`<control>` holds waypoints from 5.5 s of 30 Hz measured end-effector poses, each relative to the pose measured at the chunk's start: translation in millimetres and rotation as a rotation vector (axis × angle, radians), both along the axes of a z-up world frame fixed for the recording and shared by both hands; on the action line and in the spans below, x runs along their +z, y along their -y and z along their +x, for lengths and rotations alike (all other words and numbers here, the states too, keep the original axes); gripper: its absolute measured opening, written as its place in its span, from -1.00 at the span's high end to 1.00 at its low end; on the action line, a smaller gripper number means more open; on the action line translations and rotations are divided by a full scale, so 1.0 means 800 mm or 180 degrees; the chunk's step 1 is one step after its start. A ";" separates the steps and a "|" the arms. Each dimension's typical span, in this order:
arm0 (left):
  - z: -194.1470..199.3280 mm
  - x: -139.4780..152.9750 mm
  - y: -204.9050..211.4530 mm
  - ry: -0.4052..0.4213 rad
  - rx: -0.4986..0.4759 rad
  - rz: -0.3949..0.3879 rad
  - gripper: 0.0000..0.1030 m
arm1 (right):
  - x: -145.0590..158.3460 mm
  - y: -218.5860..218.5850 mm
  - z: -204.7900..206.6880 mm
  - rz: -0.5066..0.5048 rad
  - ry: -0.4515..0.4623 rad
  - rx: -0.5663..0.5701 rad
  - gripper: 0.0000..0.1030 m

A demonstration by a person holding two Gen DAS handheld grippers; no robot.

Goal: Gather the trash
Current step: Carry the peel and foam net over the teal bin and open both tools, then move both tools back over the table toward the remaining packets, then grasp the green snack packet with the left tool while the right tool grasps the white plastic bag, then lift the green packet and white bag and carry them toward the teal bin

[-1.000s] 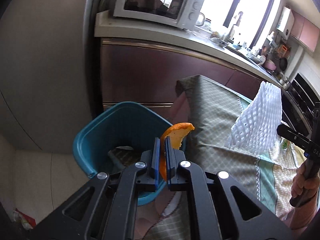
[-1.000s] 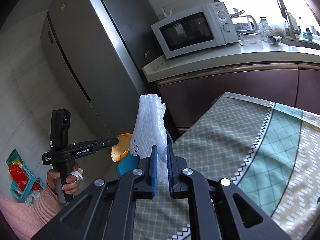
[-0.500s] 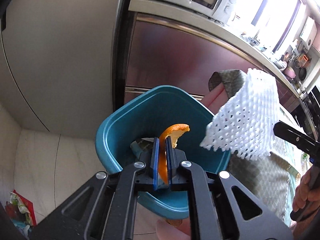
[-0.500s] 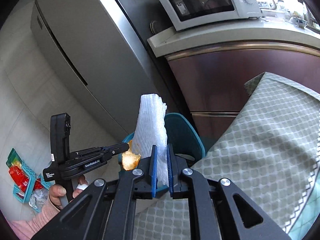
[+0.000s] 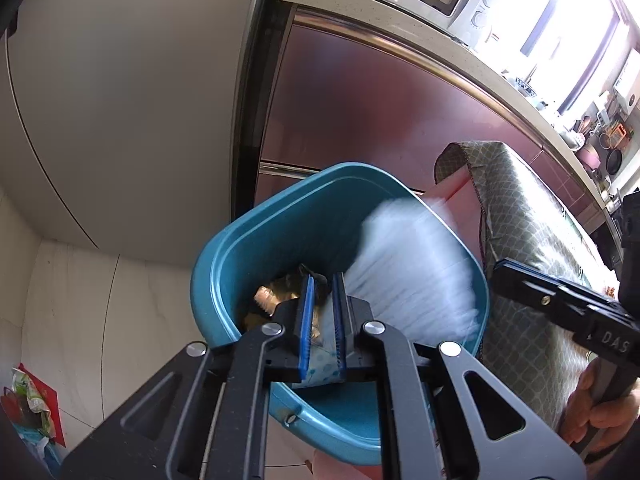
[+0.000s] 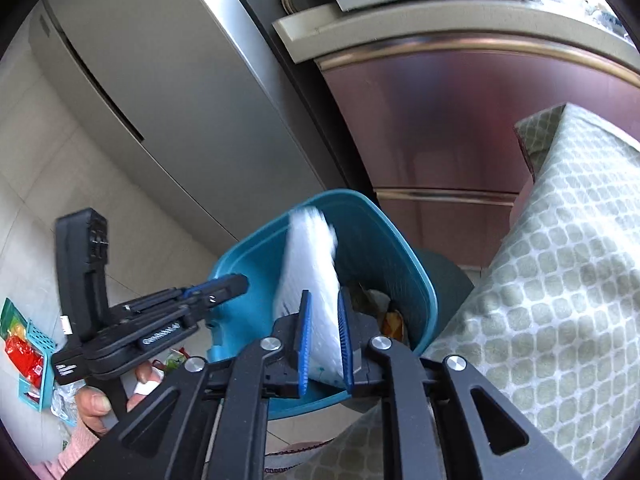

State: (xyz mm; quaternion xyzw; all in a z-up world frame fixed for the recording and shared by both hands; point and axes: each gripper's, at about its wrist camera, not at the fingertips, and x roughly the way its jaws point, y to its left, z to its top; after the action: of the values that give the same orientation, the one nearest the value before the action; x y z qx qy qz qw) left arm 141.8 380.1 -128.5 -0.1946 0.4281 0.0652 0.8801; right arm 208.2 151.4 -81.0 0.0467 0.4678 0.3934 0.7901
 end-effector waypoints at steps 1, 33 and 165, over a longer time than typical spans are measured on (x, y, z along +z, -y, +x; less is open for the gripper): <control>-0.002 0.003 0.002 0.0014 -0.0009 -0.0011 0.84 | 0.000 0.001 0.001 0.0004 -0.0006 -0.0013 0.58; 0.016 0.101 0.282 0.0693 -0.1753 -0.0144 0.32 | 0.063 0.324 -0.100 0.0088 0.0696 -0.1144 0.17; -0.067 0.153 0.240 0.0888 -0.1614 0.0020 0.85 | 0.082 0.366 -0.141 0.0769 0.0869 -0.1212 0.95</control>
State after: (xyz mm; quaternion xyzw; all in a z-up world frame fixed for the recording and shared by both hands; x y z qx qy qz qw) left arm 88.6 188.1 -6.5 -0.0857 0.3378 -0.1829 0.9193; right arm 95.2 -141.7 -15.2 0.1744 0.2892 0.2934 0.8943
